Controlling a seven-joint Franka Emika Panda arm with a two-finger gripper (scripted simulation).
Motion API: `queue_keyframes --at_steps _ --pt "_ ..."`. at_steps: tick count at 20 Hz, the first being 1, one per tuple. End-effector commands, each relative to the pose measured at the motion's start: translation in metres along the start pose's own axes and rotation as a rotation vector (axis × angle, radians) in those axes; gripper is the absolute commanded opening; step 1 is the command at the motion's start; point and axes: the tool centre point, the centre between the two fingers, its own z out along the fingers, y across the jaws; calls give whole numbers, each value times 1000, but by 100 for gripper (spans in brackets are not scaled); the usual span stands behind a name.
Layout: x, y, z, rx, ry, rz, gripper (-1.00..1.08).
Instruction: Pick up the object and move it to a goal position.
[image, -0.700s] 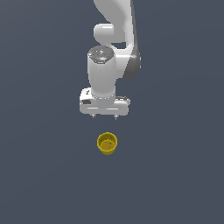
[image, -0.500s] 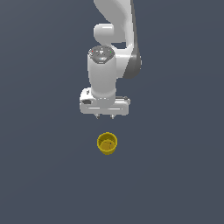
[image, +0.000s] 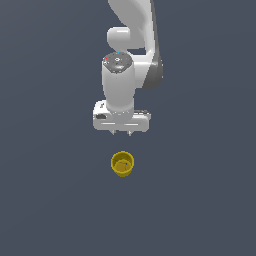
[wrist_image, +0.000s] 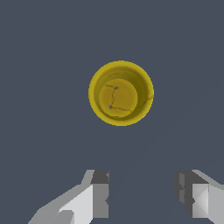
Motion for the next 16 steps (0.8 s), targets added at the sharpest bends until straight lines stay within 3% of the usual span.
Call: queue_keyframes --at_steps 1,16 --pt "2 0 1 1 -4 7 28" --pt "45 -3 12 11 -73 142 28"
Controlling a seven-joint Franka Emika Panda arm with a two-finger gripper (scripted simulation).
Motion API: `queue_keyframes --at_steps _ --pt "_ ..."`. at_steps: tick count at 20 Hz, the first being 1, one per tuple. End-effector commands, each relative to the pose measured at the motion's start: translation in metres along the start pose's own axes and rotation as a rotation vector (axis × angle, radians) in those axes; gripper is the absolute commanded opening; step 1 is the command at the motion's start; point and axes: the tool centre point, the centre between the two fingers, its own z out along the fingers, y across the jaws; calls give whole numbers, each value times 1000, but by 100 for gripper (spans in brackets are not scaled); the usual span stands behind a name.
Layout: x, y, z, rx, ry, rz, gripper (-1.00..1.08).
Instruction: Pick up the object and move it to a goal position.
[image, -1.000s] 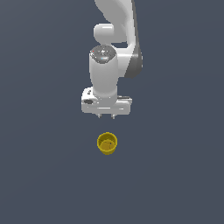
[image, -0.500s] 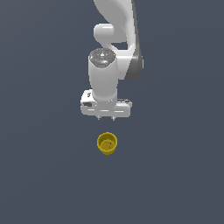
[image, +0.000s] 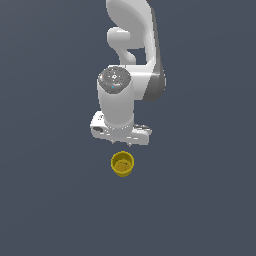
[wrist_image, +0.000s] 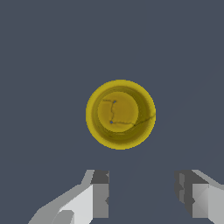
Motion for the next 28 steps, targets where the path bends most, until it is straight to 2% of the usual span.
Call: queue_keyframes --at_steps 1,15,28 --pt "10 -2 3 2 -18 33 28" --pt "53 -15 24 6 -119 214 28" --pt "75 -28 49 -2 -216 367 28"
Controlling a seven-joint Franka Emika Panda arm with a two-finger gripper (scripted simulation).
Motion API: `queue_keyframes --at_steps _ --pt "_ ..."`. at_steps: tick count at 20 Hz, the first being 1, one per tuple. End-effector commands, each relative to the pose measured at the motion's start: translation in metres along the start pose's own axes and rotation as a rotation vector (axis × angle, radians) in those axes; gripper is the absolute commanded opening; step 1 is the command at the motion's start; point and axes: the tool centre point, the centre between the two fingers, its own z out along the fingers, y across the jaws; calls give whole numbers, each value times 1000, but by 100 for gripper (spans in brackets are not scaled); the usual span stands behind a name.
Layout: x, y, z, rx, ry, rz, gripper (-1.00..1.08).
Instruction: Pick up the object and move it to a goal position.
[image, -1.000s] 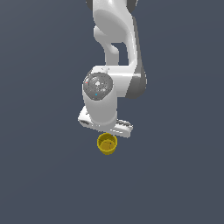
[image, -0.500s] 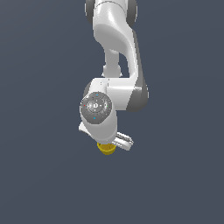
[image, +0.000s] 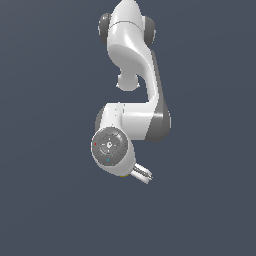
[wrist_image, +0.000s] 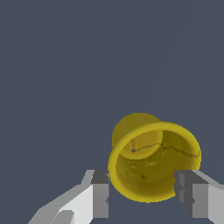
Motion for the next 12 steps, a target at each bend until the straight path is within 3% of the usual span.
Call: queue_keyframes --at_steps 1,12 --pt "2 -3 5 -3 -19 29 28" --pt "5 -14 26 -22 -90 136 28"
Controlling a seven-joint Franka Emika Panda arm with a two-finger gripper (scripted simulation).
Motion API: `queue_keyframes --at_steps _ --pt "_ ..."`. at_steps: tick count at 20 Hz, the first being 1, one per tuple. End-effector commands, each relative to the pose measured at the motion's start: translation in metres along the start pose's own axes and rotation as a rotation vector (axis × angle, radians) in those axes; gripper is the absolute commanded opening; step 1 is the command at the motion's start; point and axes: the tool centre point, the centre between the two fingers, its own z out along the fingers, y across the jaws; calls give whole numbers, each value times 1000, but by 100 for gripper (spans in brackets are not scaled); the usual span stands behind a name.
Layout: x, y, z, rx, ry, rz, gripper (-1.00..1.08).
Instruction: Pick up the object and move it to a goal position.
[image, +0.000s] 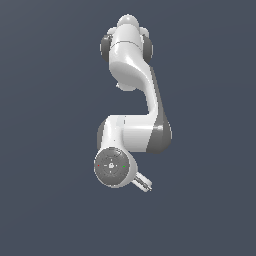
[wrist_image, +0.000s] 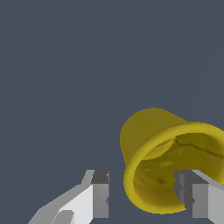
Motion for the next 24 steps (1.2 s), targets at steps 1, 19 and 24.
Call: queue_keyframes --at_steps 1,19,24 --pt "0 -2 4 -4 -13 19 28" --pt "-2 -4 13 -14 -37 55 28" --pt "-3 -4 18 -14 -37 55 28"
